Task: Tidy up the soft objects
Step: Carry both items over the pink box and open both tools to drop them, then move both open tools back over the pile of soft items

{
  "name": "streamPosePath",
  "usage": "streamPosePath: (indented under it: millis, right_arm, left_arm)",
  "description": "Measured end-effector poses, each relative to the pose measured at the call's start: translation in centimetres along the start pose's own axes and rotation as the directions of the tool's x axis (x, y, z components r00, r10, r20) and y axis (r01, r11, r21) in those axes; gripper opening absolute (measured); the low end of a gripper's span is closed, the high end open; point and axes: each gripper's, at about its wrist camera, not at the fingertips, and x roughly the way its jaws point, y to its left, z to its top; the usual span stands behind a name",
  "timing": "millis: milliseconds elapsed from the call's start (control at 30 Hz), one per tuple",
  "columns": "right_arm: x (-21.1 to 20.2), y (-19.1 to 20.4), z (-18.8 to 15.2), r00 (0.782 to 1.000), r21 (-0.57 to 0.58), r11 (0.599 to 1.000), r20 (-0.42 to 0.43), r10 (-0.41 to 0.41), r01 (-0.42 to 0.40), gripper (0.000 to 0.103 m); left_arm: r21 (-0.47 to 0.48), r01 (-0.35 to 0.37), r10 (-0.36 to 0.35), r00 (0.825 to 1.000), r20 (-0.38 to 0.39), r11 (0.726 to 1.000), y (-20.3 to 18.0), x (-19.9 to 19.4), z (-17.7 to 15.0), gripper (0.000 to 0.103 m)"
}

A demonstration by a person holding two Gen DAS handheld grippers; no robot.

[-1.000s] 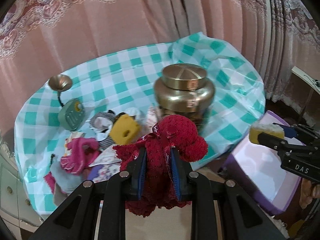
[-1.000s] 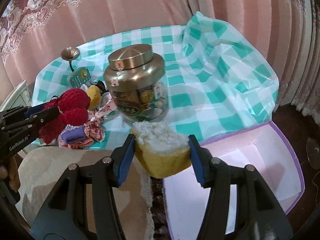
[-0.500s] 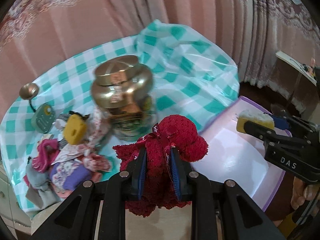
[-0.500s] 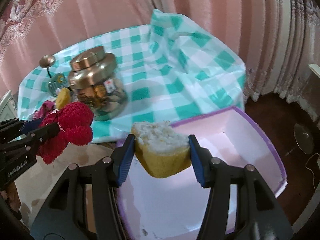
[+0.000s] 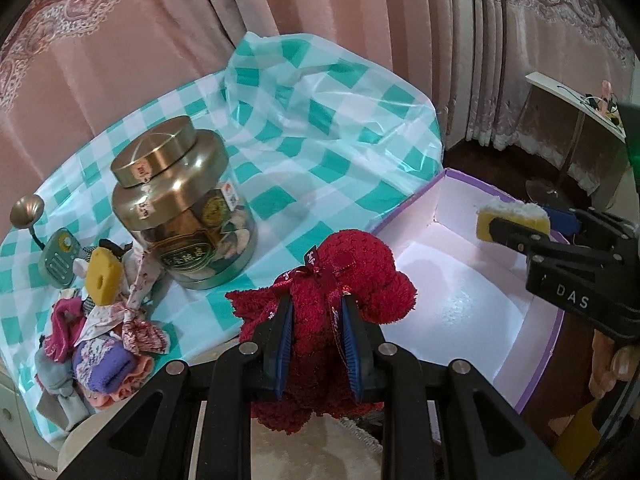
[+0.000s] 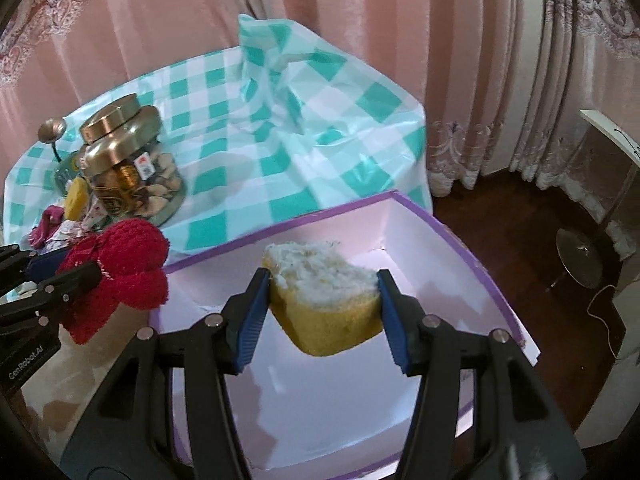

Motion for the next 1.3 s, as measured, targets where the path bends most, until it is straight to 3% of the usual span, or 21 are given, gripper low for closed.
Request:
streamPosePath:
  millis: [300, 400, 567, 900, 1300]
  right_arm:
    - [0.6, -2.0, -0.5, 0.998, 0.016, 0.998, -0.016, -0.065, 0.066, 0.058]
    - [0.8, -2.5, -0.6, 0.996, 0.025, 0.996, -0.024, -0.088, 0.089, 0.061]
    - [1.0, -3.0, -0.7, 0.995, 0.041, 0.994, -0.035, -0.096, 0.097, 0.075]
    - [0.2, -0.7, -0.3, 0.999, -0.003, 0.999, -0.007, -0.053, 0.053, 0.077]
    - [-1.2, 5.9, 0.6, 0.999, -0.111, 0.993, 0.014, 0.046, -0.044, 0.077]
  left_arm:
    - [0.019, 0.009, -0.009, 1.0, -0.013, 1.0, -1.4, 0.9, 0.3, 0.024]
    - [0.022, 0.015, -0.014, 1.0, -0.017, 1.0, -1.9, 1.1, 0.5, 0.033]
    - [0.054, 0.0, 0.0, 1.0, -0.015, 0.999, -2.8, 1.3, 0.6, 0.059]
    - [0.0, -0.072, 0.072, 0.997, -0.004, 0.997, -0.7, 0.4, 0.1, 0.06]
    - [-0.19, -0.187, 0.187, 0.982, -0.018, 0.964, 8.0, -2.4, -3.7, 0.06]
